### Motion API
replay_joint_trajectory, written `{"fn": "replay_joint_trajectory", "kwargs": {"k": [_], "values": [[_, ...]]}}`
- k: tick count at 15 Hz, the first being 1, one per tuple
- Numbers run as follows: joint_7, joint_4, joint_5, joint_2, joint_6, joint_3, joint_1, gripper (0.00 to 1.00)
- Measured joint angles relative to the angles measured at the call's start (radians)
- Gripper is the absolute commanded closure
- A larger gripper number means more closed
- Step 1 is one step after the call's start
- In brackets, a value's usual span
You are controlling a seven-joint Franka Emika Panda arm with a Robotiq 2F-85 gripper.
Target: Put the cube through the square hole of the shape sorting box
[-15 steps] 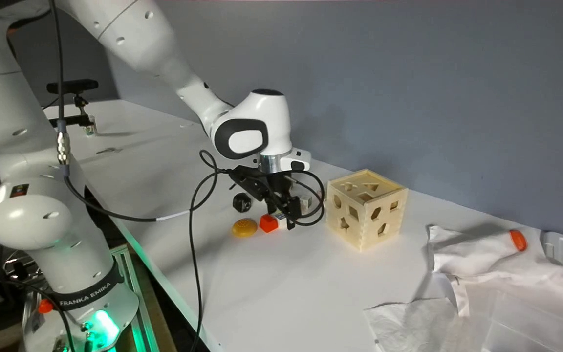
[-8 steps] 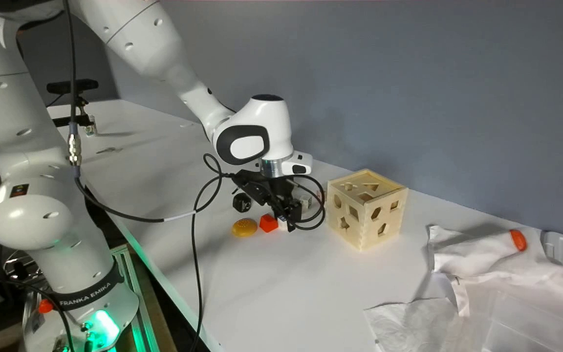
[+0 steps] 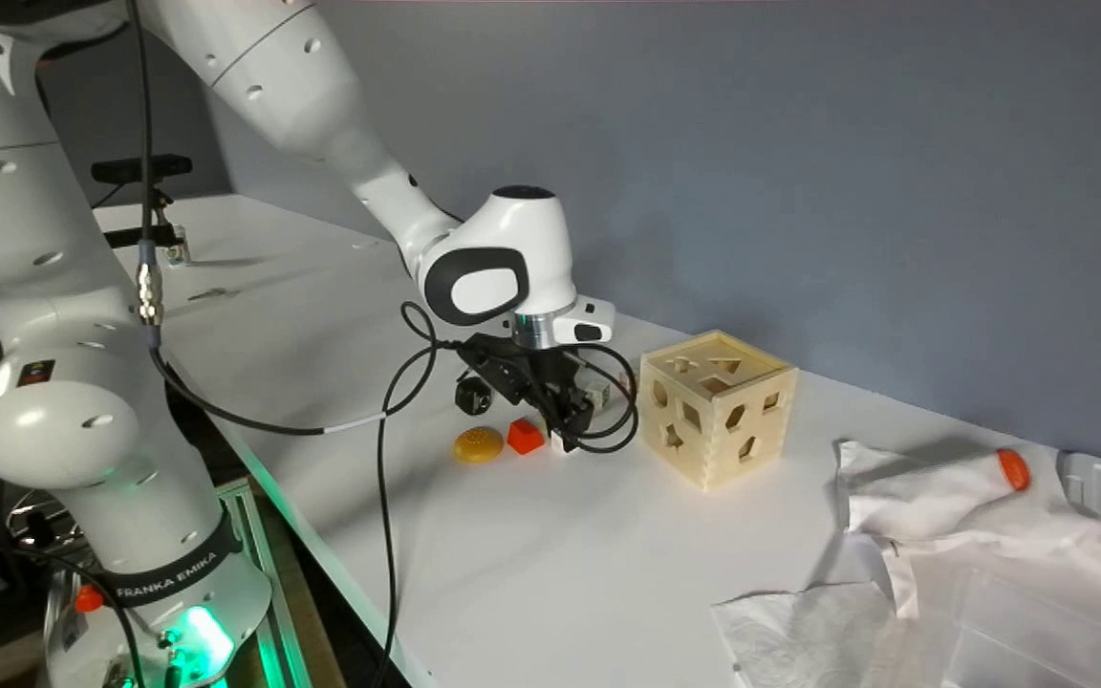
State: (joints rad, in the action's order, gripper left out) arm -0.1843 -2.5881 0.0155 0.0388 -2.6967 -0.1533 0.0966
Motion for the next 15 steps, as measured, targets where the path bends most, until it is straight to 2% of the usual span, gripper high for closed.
{"fn": "replay_joint_trajectory", "kwargs": {"k": [5,11,15], "values": [[0.006,0.028,0.001,0.023,0.015,-0.002,0.01,0.92],[0.168,0.215,0.061,0.134,0.289,-0.004,0.061,0.92],[0.234,0.343,0.079,0.116,0.357,-0.004,0.074,0.92]]}}
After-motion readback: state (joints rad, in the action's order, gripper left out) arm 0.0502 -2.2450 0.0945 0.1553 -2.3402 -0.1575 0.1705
